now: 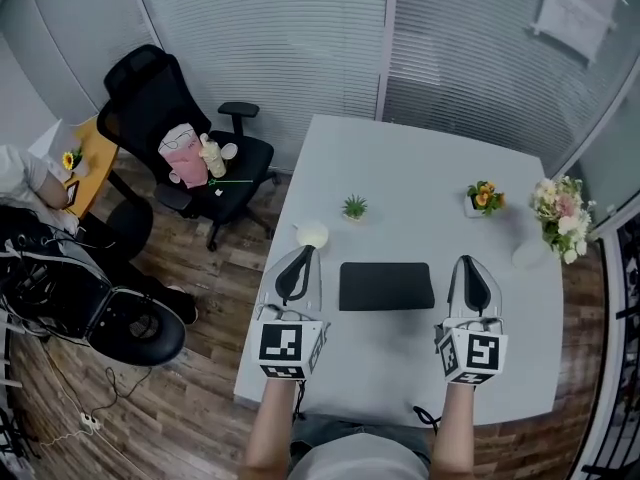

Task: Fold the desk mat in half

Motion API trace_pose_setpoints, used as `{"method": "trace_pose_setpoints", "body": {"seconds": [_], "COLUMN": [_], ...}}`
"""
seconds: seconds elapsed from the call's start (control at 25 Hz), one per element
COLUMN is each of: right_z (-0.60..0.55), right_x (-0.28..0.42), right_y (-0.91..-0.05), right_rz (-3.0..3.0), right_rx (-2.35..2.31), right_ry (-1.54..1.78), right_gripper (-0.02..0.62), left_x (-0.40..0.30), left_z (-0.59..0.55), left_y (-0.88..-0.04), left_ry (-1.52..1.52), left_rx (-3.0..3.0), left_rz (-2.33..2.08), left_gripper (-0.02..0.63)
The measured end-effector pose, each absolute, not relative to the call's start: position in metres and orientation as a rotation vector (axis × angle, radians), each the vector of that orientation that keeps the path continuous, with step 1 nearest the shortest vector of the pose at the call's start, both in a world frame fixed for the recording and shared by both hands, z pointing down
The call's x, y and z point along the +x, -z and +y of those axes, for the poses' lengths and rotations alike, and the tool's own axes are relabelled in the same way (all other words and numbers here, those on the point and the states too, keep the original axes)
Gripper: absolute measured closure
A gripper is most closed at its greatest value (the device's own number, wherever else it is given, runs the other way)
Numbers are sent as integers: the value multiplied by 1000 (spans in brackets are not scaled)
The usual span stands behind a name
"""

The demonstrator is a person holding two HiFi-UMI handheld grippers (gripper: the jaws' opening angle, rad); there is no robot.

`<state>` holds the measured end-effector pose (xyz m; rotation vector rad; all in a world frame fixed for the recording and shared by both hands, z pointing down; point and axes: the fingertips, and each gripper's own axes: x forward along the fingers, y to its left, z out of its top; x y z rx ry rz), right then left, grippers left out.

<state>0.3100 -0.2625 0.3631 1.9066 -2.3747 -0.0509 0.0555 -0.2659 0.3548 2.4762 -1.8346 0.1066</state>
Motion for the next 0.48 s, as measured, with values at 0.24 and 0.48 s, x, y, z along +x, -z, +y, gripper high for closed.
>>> {"method": "trace_pose_setpoints", "body": {"seconds": [0.24,0.48], "right_z": [-257,-255], "right_x": [310,307], "right_y": [-362,-359], "right_rz": [-2376,-2377], "right_rx": [1890,1880], "right_ry": [62,65], "right_gripper": [572,572], "left_x": [57,57], "left_z": [-260,-258], "left_y": [-348,-345], "left_ry": [-119,-108], "left_rx": [2485,2490], "left_rz": [-1883,-1879], "left_gripper": [604,604]}}
